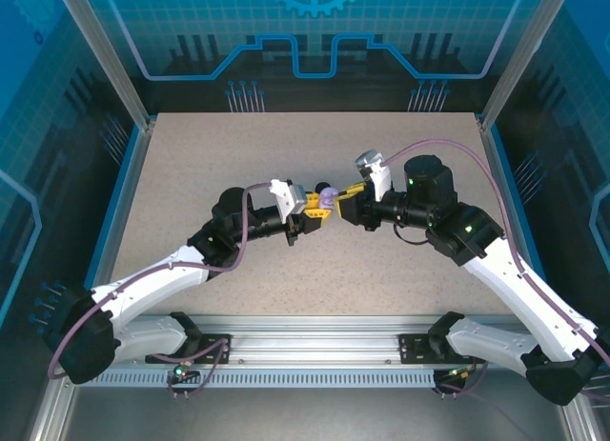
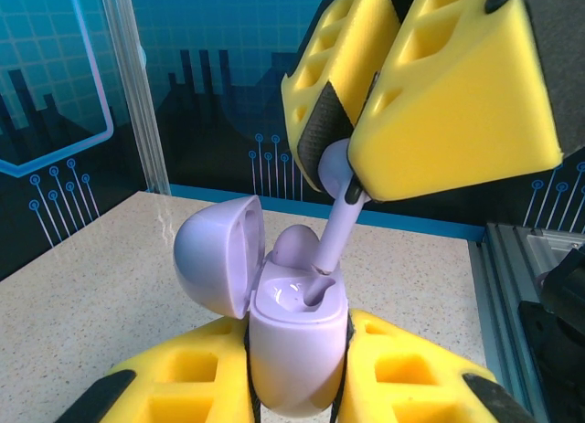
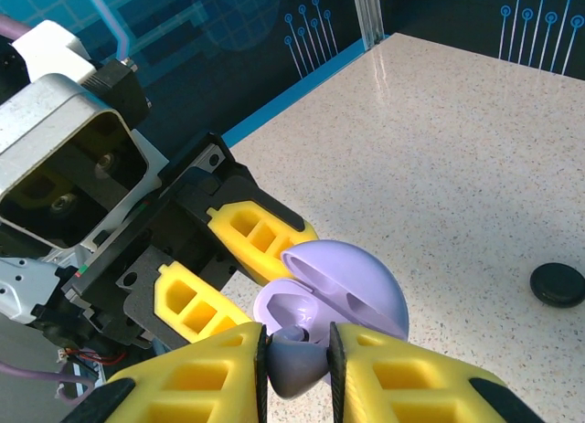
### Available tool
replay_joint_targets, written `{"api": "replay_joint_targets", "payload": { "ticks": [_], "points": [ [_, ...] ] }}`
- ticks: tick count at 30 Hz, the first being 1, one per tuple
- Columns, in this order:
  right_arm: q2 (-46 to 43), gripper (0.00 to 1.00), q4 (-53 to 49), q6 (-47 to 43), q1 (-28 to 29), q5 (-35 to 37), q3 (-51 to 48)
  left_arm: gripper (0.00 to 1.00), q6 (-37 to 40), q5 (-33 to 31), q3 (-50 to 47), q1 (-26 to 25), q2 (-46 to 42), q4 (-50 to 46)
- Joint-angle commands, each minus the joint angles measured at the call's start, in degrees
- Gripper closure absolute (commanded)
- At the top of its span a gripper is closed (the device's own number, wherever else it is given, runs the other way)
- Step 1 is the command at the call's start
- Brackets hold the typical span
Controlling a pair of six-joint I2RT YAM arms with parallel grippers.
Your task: Insert the wireless bluetooth earbuds into the charging case
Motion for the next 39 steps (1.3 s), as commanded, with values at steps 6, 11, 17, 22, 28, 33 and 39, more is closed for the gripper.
{"api": "replay_joint_targets", "payload": {
  "ticks": [6, 11, 17, 22, 28, 33, 39],
  "points": [
    [0.80, 0.75, -1.70, -1.06, 0.49, 1.80, 1.97, 1.00, 0.99, 1.46, 1.58, -0.45, -1.71, 0.07],
    [0.83, 0.75, -1.59, -0.93, 0.52, 1.36, 2.06, 1.00, 1.00, 1.64, 1.78, -0.49, -1.54, -0.15],
    [0.65, 0.75, -1.61, -1.15, 0.49, -0.06, 2.24, 1.00, 1.09, 0.66, 1.83, -0.50, -1.29, -0.50],
    [0.65, 0.75, -1.49, -1.19, 0.53, -0.74, 2.15, 1.00, 0.97, 0.60, 2.07, -0.53, -1.15, -0.67],
    [1.24, 0.75, -1.73, -1.23, 0.53, -0.70, 2.15, 1.00, 0.82, 1.08, 2.15, -0.50, -1.24, -0.59],
    [1.78, 0.75, -1.94, -1.25, 0.53, -0.85, 2.24, 1.00, 0.73, 1.80, 2.11, -0.48, -1.33, -0.58],
    [2.15, 0.75, -2.45, -1.40, 0.53, -1.07, 2.50, 1.00, 0.88, 1.61, 2.08, -0.45, -1.39, -0.67]
  ]
}}
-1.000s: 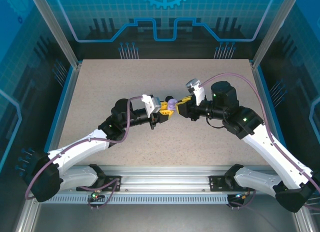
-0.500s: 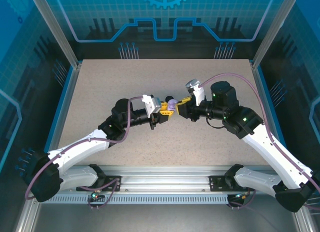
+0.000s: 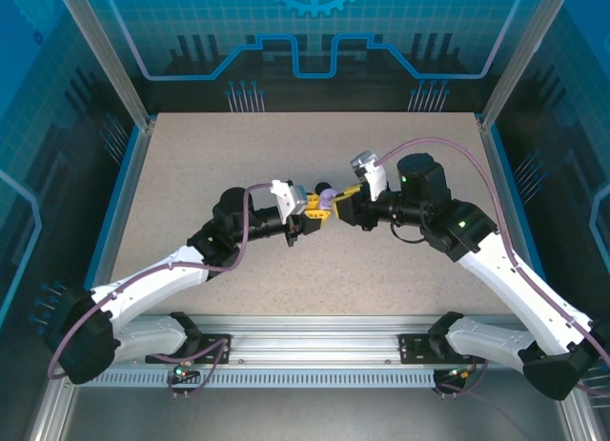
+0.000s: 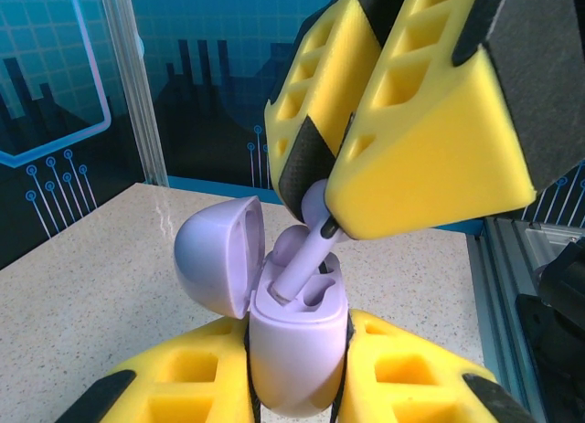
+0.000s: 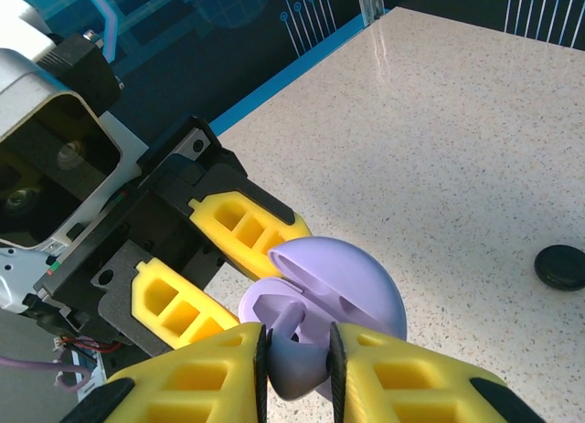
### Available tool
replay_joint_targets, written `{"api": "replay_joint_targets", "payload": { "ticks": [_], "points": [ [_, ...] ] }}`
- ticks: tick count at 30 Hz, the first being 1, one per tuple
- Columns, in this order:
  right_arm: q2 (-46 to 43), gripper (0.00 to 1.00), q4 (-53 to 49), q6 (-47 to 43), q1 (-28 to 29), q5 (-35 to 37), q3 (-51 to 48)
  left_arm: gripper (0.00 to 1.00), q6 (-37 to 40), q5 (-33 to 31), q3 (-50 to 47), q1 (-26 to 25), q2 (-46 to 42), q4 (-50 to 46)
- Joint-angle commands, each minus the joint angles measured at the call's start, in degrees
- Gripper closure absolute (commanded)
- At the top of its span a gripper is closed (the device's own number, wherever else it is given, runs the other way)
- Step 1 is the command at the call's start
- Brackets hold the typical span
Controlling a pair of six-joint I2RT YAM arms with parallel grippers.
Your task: Insert the wireless bluetooth earbuds into the charging case
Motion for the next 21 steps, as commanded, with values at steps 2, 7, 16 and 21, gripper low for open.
{"api": "replay_joint_targets", "payload": {
  "ticks": [2, 7, 16, 21],
  "points": [
    [-0.28, 0.75, -1.29, -0.98, 0.51, -0.53, 2.19, 1.00, 1.03, 0.90, 2.09, -0.52, -1.23, 0.14],
    [-0.99, 0.75, -1.52, -1.02, 0.51, -0.63, 2.46, 1.00, 2.85, 0.30, 2.49, -0.51, -1.10, -1.66],
    [-0.83, 0.75, -3.06, -1.32, 0.53, -0.84, 3.11, 1.00, 5.69, -0.26, 3.28, -0.52, -0.80, -4.25],
    [-0.26, 0.75, -4.28, -1.63, 0.53, -1.20, 3.75, 1.00, 6.93, -1.40, 3.47, -0.47, -0.56, -4.99]
  ]
}}
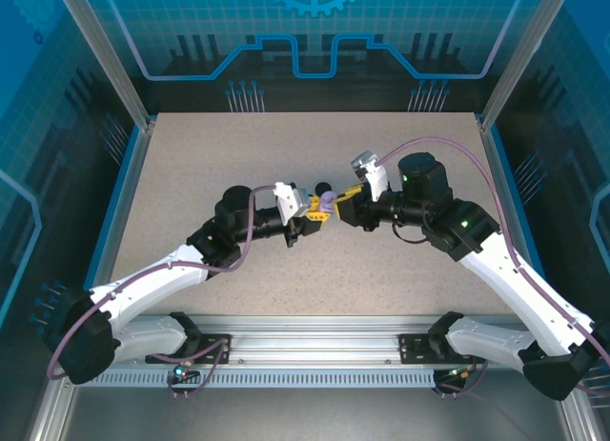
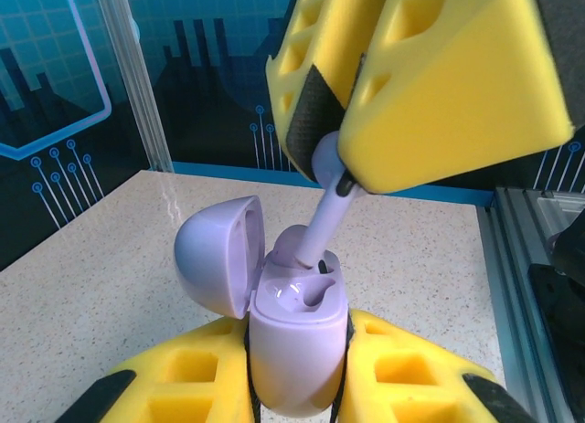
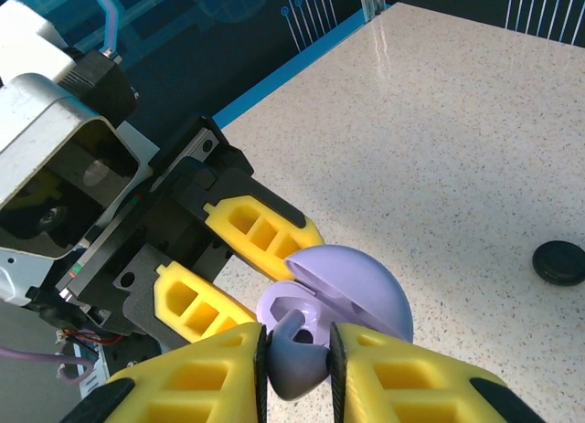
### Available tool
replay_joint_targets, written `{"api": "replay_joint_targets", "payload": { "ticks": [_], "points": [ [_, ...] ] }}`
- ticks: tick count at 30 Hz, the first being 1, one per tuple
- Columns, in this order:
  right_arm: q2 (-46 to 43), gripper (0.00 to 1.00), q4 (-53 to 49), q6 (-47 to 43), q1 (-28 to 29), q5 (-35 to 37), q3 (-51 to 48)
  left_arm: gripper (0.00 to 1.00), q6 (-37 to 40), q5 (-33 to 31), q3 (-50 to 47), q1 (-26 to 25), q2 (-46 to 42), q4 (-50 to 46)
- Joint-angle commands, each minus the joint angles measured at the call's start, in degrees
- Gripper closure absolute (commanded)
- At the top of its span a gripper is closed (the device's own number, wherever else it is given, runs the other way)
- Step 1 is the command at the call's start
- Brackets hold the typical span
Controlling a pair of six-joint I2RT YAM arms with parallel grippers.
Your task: Insert the wireless bluetooth earbuds into the charging case
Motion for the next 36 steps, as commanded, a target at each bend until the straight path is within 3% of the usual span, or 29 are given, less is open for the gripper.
{"api": "replay_joint_targets", "payload": {
  "ticks": [1, 19, 36],
  "points": [
    [0.09, 0.75, -2.18, -1.09, 0.53, -0.99, 2.57, 1.00, 2.40, -1.12, 2.38, -0.49, -0.62, -0.37],
    [1.26, 0.75, -3.48, -1.15, 0.47, -0.38, 3.18, 1.00, 7.87, -0.96, 2.37, -0.48, -0.98, -0.81],
    [1.49, 0.75, -4.35, -1.34, 0.49, 0.77, 3.21, 1.00, 8.32, -2.21, 2.18, -0.49, -1.74, -1.08]
  ]
}}
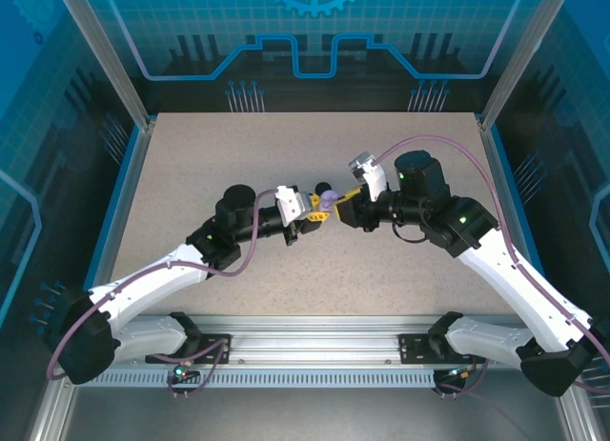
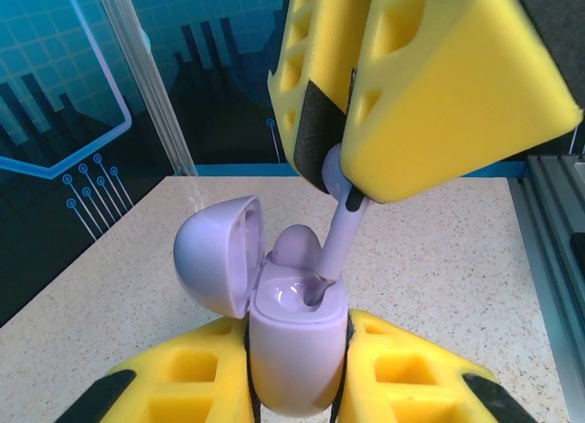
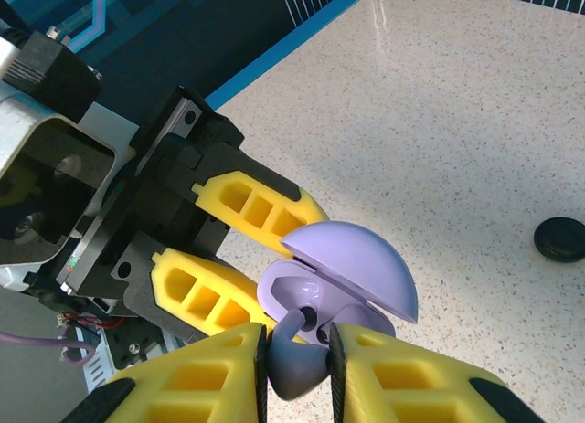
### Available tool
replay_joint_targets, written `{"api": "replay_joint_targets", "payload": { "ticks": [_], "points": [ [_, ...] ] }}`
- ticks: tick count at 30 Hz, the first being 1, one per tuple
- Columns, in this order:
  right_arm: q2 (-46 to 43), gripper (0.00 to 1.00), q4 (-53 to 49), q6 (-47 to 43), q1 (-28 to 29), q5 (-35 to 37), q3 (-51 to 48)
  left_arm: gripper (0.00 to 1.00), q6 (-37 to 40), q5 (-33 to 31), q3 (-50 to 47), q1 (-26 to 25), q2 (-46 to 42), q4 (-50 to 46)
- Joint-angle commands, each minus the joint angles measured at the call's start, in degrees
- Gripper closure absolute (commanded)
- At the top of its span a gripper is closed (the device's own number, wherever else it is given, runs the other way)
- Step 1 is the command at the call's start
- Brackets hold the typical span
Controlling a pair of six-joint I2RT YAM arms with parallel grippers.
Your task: Insert the wireless bluetooth earbuds into the charging case
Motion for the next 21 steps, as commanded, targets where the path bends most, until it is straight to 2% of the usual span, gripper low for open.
{"api": "replay_joint_targets", "payload": {
  "ticks": [1, 21],
  "points": [
    [0.06, 0.75, -1.01, -0.97, 0.54, 0.77, 1.59, 1.00, 1.17, -0.60, 1.50, -0.48, -1.74, 0.68],
    [0.69, 0.75, -1.25, -0.84, 0.54, 1.05, 1.72, 1.00, 1.45, 0.98, 1.79, -0.50, -1.67, -0.32]
  ]
}}
